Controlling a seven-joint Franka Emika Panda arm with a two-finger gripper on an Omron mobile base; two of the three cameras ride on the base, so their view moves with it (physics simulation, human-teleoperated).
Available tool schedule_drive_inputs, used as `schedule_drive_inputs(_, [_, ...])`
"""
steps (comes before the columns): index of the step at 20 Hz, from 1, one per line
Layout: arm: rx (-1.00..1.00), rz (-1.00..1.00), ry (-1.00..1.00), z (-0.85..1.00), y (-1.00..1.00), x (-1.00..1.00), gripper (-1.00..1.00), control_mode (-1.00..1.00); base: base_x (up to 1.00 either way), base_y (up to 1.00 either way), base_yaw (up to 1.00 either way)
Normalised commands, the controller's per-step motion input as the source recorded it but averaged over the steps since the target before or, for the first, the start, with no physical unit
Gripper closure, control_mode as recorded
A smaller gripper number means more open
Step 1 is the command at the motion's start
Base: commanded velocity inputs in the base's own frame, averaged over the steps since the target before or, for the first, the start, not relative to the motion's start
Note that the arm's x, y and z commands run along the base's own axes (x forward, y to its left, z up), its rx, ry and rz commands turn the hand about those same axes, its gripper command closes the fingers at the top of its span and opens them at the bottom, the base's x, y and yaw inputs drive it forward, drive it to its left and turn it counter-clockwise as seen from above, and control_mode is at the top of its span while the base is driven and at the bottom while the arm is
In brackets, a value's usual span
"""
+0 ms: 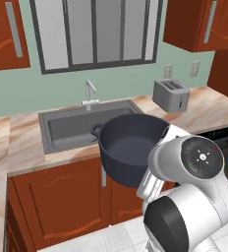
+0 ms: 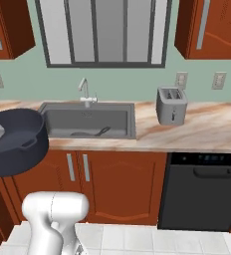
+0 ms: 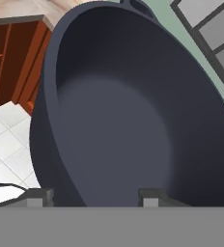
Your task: Move the pot and pan from the stove into the sink.
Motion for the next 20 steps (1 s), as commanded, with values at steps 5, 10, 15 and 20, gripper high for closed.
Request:
schedule_drive_inputs(5, [0.00, 0.00, 0.00, 0.00, 0.00, 0.00, 1.00, 1.00, 0.01, -0.06, 0.00])
schedule_drive_inputs(10, [0.00, 0.00, 0.00, 0.00, 0.00, 0.00, 1.00, 1.00, 0.10, -0.46, 0.00])
schedule_drive_inputs(15, [0.00, 0.00, 0.00, 0.00, 0.00, 0.00, 1.00, 1.00, 0.08, -0.61, 0.00])
schedule_drive_inputs(20, [0.00, 0.00, 0.00, 0.00, 0.00, 0.00, 1.00, 1.00, 0.00, -0.16, 0.00])
